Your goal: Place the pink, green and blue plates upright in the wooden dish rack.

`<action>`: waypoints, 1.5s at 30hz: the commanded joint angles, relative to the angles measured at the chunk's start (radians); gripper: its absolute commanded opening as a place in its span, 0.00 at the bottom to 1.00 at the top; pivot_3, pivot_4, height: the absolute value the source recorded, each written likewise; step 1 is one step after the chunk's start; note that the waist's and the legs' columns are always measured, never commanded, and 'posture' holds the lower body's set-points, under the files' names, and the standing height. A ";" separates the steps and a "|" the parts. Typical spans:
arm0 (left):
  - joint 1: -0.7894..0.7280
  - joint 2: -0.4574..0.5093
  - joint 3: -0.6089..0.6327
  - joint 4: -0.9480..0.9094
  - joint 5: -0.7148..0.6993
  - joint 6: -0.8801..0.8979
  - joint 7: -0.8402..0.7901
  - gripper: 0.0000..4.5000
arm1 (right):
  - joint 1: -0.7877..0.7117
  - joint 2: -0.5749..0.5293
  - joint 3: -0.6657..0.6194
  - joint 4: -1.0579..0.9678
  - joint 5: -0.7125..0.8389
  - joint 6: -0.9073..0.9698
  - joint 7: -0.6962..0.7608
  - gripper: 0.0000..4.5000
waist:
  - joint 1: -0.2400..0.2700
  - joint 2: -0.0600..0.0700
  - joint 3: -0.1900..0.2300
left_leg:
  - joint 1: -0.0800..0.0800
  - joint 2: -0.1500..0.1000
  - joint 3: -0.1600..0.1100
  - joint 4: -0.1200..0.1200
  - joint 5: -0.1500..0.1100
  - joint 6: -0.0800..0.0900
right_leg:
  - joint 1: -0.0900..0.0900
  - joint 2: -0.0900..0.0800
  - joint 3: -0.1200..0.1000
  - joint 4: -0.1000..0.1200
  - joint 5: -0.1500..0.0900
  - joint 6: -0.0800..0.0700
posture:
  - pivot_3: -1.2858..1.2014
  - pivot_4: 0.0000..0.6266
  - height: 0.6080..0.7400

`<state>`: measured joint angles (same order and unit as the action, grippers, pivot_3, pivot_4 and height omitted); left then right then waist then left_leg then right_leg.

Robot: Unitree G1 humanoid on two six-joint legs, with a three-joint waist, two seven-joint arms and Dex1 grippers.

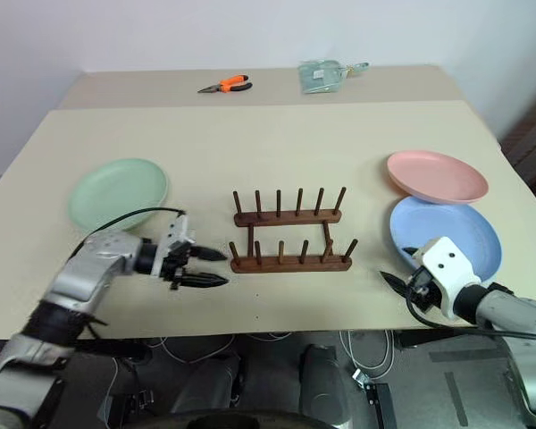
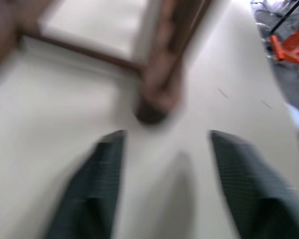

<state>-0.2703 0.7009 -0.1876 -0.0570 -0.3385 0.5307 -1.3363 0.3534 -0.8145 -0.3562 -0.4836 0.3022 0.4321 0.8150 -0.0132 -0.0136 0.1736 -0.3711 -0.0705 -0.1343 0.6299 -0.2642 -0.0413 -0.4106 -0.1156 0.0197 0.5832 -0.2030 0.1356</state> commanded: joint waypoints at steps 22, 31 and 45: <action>-0.198 -0.457 -0.001 0.264 0.148 -0.057 0.716 0.00 | -0.583 0.255 0.499 0.453 -0.426 -0.121 -0.399 0.01 | 0.024 -0.006 -0.005 | 0.003 -0.002 0.001 0.003 0.001 -0.001 | 0.005 -0.001 -0.001 -0.001 0.001 -0.002 | 0.52 0.24 1.00; -0.211 -0.447 -0.007 0.305 0.159 -0.124 0.709 0.00 | -0.569 0.176 0.390 0.346 -0.371 -0.155 -0.312 0.52 | 0.023 -0.005 -0.004 | 0.003 -0.002 0.001 0.002 0.001 -0.001 | 0.005 -0.001 -0.001 -0.001 0.005 0.000 | 0.52 0.24 1.00; -0.142 -0.406 -0.063 -0.089 -0.028 -0.045 0.455 0.00 | -0.662 -0.210 0.397 0.801 -0.667 -0.432 -0.346 0.98 | 0.021 -0.003 -0.003 | -0.001 -0.002 0.003 0.003 0.001 -0.001 | 0.002 -0.002 0.000 -0.003 0.003 -0.004 | 0.52 0.24 1.00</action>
<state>-0.4071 0.2966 -0.2504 -0.1074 -0.3430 0.4786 -0.8712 -0.2782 -1.0027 0.0334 0.2773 -0.3236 0.0495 0.4929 0.0076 -0.0169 0.1707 -0.3717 -0.0727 -0.1309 0.6324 -0.2635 -0.0421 -0.4085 -0.1173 0.0194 0.5806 -0.2000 0.1312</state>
